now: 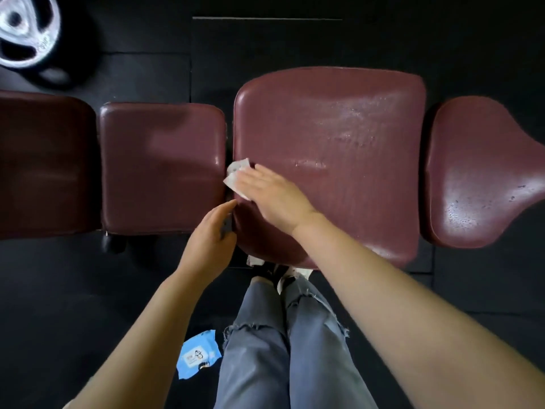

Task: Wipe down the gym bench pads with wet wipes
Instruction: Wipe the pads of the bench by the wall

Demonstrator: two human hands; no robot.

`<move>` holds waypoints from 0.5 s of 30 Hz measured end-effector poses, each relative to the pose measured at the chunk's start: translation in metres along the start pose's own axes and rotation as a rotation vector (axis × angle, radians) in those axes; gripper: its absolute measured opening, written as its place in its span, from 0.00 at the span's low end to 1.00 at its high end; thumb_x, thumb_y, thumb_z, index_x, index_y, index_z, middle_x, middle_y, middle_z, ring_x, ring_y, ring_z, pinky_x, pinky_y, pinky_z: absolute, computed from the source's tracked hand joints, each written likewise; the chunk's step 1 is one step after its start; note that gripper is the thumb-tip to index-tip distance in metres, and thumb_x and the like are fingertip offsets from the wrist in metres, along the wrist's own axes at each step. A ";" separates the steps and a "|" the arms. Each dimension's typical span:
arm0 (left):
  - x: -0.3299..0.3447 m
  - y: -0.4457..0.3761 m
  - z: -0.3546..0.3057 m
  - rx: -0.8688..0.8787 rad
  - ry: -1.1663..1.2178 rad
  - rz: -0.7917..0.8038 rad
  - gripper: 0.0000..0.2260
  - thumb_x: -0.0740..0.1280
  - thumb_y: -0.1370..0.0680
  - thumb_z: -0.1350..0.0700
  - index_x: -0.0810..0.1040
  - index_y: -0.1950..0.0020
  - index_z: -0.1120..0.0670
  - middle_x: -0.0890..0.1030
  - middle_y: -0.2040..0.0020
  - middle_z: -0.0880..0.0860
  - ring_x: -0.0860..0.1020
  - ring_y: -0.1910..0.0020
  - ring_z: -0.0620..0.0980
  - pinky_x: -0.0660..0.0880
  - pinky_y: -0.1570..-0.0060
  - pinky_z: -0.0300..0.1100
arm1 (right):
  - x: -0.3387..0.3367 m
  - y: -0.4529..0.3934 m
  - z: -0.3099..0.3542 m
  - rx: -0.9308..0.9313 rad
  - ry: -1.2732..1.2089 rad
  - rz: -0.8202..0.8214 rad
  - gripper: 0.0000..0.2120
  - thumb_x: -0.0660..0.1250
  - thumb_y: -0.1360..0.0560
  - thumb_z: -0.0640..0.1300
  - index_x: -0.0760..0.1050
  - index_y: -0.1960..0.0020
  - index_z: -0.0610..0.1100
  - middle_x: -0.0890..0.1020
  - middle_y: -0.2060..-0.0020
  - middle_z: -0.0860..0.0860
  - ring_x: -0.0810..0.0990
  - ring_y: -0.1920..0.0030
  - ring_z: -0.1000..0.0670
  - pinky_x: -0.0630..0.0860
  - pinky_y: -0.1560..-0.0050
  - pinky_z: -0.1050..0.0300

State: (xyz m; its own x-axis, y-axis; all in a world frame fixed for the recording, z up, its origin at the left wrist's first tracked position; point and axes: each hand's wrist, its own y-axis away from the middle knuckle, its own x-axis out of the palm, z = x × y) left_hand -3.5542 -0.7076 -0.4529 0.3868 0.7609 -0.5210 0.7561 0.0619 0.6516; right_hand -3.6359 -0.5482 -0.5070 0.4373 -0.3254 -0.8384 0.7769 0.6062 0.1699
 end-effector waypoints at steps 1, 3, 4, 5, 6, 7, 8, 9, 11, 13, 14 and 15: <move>0.000 0.002 0.002 -0.009 0.005 0.003 0.30 0.59 0.24 0.67 0.67 0.24 0.46 0.71 0.29 0.46 0.72 0.36 0.42 0.70 0.38 0.38 | -0.005 0.003 -0.012 -0.099 0.016 0.038 0.27 0.50 0.26 0.35 0.74 0.31 0.43 0.77 0.33 0.45 0.74 0.33 0.44 0.64 0.28 0.50; 0.000 0.008 0.006 -0.011 -0.004 0.016 0.30 0.59 0.24 0.67 0.68 0.24 0.47 0.71 0.28 0.45 0.71 0.36 0.39 0.67 0.39 0.34 | -0.024 0.025 -0.050 -0.096 0.113 -0.010 0.25 0.50 0.24 0.38 0.75 0.32 0.47 0.76 0.32 0.49 0.74 0.34 0.45 0.63 0.28 0.52; 0.001 0.012 0.008 -0.008 -0.014 0.026 0.30 0.59 0.24 0.67 0.67 0.24 0.47 0.69 0.27 0.44 0.70 0.35 0.38 0.66 0.39 0.33 | -0.032 0.044 -0.073 -0.041 0.191 -0.045 0.23 0.53 0.23 0.38 0.74 0.32 0.49 0.76 0.33 0.50 0.74 0.35 0.46 0.64 0.30 0.53; 0.002 0.015 0.009 -0.009 -0.019 0.037 0.31 0.59 0.24 0.67 0.66 0.23 0.46 0.67 0.25 0.42 0.70 0.35 0.37 0.66 0.38 0.33 | -0.039 0.068 -0.100 0.065 0.246 -0.080 0.22 0.56 0.24 0.35 0.73 0.33 0.49 0.77 0.35 0.49 0.75 0.38 0.44 0.65 0.32 0.52; 0.004 0.017 0.009 -0.013 -0.016 0.047 0.32 0.59 0.24 0.67 0.65 0.23 0.45 0.64 0.24 0.40 0.71 0.37 0.36 0.66 0.39 0.32 | -0.049 0.097 -0.123 0.204 0.279 -0.117 0.24 0.57 0.27 0.32 0.74 0.34 0.46 0.79 0.39 0.45 0.76 0.42 0.41 0.67 0.35 0.50; 0.005 0.019 0.009 -0.022 -0.012 0.055 0.32 0.59 0.24 0.66 0.64 0.22 0.44 0.62 0.24 0.38 0.73 0.42 0.37 0.67 0.41 0.33 | -0.057 0.126 -0.140 0.368 0.289 -0.157 0.25 0.57 0.32 0.30 0.74 0.37 0.42 0.80 0.44 0.41 0.77 0.47 0.38 0.69 0.38 0.46; 0.006 0.021 0.007 -0.035 -0.010 0.062 0.33 0.60 0.24 0.66 0.63 0.22 0.43 0.60 0.23 0.36 0.74 0.50 0.38 0.70 0.44 0.34 | -0.060 0.152 -0.149 0.541 0.281 -0.176 0.26 0.55 0.35 0.29 0.75 0.39 0.38 0.79 0.49 0.38 0.76 0.51 0.37 0.71 0.42 0.43; 0.007 0.022 0.006 -0.047 -0.013 0.064 0.33 0.60 0.24 0.65 0.62 0.22 0.43 0.59 0.23 0.36 0.74 0.56 0.39 0.72 0.45 0.36 | -0.059 0.169 -0.150 0.713 0.245 -0.184 0.25 0.53 0.36 0.29 0.75 0.42 0.34 0.79 0.52 0.36 0.76 0.53 0.35 0.73 0.45 0.40; 0.010 0.022 0.006 -0.046 -0.040 0.061 0.33 0.61 0.24 0.65 0.61 0.21 0.45 0.58 0.22 0.37 0.74 0.61 0.40 0.75 0.46 0.40 | -0.047 0.171 -0.137 1.000 0.173 -0.233 0.21 0.53 0.32 0.29 0.75 0.43 0.32 0.78 0.51 0.33 0.76 0.50 0.33 0.74 0.46 0.38; 0.011 0.023 0.007 -0.030 -0.062 0.065 0.34 0.62 0.24 0.65 0.59 0.20 0.45 0.57 0.21 0.38 0.75 0.62 0.38 0.74 0.49 0.37 | -0.032 0.136 -0.109 1.150 0.092 -0.355 0.19 0.57 0.28 0.31 0.75 0.38 0.36 0.78 0.46 0.33 0.78 0.47 0.33 0.73 0.46 0.41; 0.012 0.023 0.008 -0.019 -0.067 0.069 0.33 0.62 0.23 0.65 0.59 0.20 0.45 0.56 0.21 0.37 0.76 0.60 0.36 0.73 0.50 0.34 | -0.028 0.111 -0.088 1.125 0.048 -0.419 0.19 0.58 0.27 0.32 0.76 0.38 0.38 0.79 0.46 0.35 0.79 0.48 0.33 0.74 0.48 0.43; 0.011 0.021 0.010 -0.012 -0.066 0.075 0.33 0.61 0.23 0.65 0.58 0.20 0.45 0.56 0.21 0.37 0.75 0.55 0.33 0.71 0.48 0.32 | -0.022 0.086 -0.065 1.031 0.004 -0.475 0.18 0.58 0.27 0.33 0.77 0.41 0.41 0.80 0.48 0.39 0.79 0.50 0.35 0.74 0.50 0.44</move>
State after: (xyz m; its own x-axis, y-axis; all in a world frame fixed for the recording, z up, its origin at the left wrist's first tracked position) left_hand -3.5283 -0.7041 -0.4504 0.4766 0.7196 -0.5051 0.7171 0.0141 0.6968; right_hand -3.6083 -0.4421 -0.5075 -0.0016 -0.3593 -0.9332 0.8671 -0.4654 0.1777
